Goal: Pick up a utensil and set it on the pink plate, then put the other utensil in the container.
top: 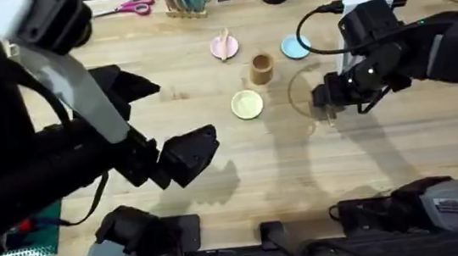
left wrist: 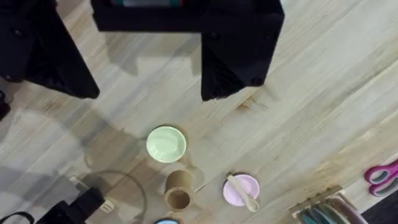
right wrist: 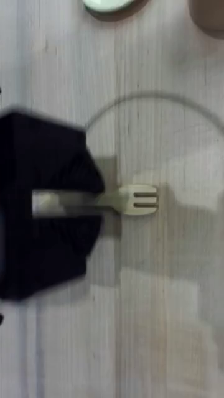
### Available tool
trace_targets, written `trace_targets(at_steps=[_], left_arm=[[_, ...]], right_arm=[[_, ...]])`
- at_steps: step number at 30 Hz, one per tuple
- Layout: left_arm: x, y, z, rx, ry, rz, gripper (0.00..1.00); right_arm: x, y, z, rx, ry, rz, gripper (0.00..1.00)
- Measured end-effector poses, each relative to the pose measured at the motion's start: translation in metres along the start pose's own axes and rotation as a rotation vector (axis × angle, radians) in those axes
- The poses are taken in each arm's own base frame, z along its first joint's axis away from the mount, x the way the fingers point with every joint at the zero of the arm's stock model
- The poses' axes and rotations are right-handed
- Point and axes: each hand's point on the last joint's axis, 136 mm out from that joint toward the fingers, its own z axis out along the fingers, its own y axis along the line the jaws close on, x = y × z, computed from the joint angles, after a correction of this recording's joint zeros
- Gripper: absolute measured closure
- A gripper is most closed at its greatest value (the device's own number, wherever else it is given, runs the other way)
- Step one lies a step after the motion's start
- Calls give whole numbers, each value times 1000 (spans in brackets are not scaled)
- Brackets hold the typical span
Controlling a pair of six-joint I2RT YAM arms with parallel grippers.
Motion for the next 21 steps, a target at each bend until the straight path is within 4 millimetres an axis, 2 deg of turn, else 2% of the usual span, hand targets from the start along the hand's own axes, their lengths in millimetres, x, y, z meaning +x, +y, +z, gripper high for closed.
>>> trace_targets(at_steps=[1,2,3,21], left_arm=[[0,0,0,0,0,0,4],[0,0,0,0,0,0,4],[0,0,0,0,0,0,4],[0,0,0,0,0,0,4]], right_arm=[[-1,0,0,0,-2,0,824],[-1,-1,0,4,-6,2,927],[-2,-1,0,5,-10,1,955],[0,-1,-2,8,3,0,969]])
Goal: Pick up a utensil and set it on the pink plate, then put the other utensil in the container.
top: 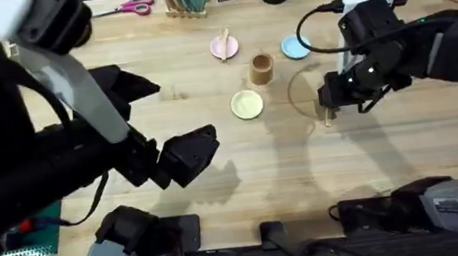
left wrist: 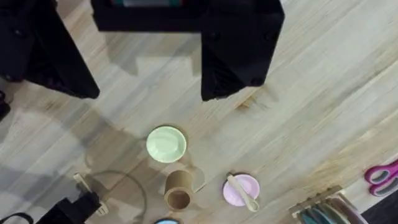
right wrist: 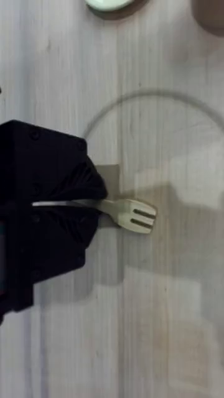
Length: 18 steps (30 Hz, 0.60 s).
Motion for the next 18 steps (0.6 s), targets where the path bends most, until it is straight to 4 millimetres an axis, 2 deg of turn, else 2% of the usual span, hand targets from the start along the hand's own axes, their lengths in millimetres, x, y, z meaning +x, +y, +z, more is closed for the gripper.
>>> trace_targets(at_steps=[2,7,12,18], left_arm=[[0,0,0,0,0,0,4],[0,0,0,0,0,0,6],[0,0,0,0,0,0,6],[0,0,0,0,0,0,6]], right_arm=[[1,0,-1,3,13,-1,970],[-21,5,-18,-12,-24,-22,970],[-39,17,-39,-67,-51,-116,970],[-70,29,-69,-113,-176,-239,970]])
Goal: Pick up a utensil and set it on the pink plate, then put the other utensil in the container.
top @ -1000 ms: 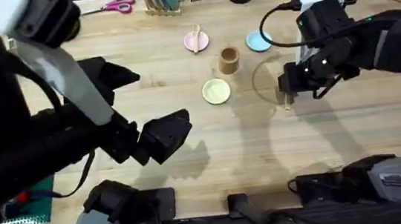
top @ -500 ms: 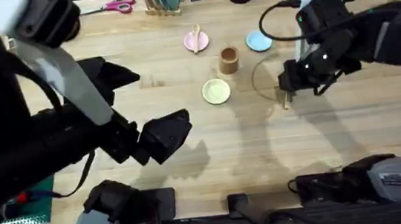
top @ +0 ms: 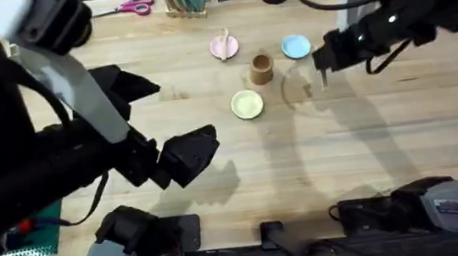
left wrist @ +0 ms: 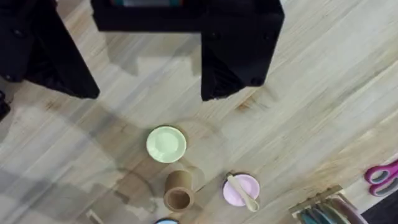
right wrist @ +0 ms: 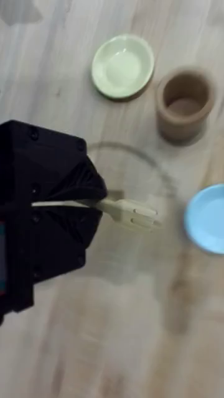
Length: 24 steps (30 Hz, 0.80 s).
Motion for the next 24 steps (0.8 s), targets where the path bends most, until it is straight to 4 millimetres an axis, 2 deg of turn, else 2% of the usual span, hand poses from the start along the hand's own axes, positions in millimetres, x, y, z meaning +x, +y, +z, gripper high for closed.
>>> trace_targets(at_steps=[4,9,20,24], left_arm=[[0,0,0,0,0,0,4],[0,0,0,0,0,0,4],[0,0,0,0,0,0,6],[0,0,0,0,0,0,6]], right_arm=[[-25,6,-23,-24,-131,-136,970],[-49,25,-45,-111,-282,-318,970],[-95,43,-79,-317,-591,-516,970],[-101,54,-79,-364,-690,-566,970]])
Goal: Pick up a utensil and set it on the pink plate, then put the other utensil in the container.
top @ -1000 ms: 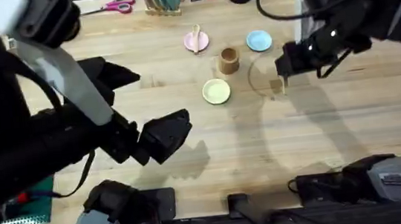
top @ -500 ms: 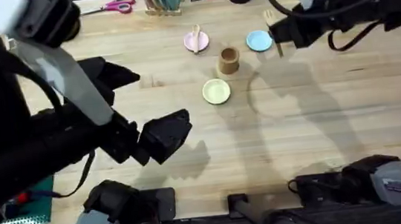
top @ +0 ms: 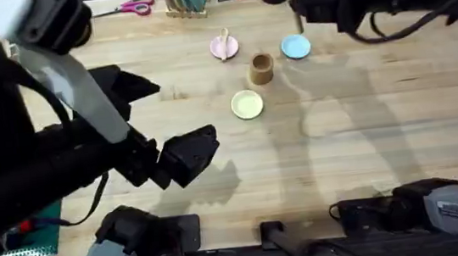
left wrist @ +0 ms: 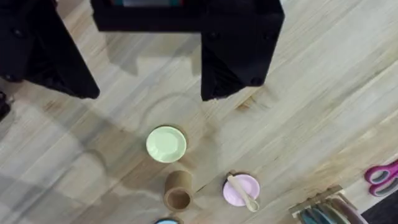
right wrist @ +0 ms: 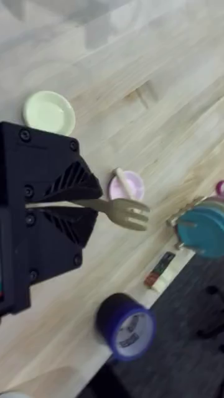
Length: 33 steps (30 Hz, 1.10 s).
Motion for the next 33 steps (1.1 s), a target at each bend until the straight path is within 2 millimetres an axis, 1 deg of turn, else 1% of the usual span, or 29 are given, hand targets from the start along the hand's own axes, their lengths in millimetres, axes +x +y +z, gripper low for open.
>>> trace_targets(at_steps=[5,10,13,17,20,25,33], left_arm=[[0,0,0,0,0,0,5],[0,0,0,0,0,0,4],[0,0,0,0,0,0,4],[0,0,0,0,0,0,5],[0,0,0,0,0,0,5],[0,0,0,0,0,0,5],[0,0,0,0,0,0,5]], right_arm=[[4,3,11,-3,-108,-18,970],[8,9,15,-6,-197,-25,970],[12,24,18,-53,-231,-33,970],[25,44,23,-122,-222,-19,969],[34,51,26,-154,-211,-16,970],[44,49,39,-174,-214,-47,969],[55,34,68,-153,-273,-103,970]])
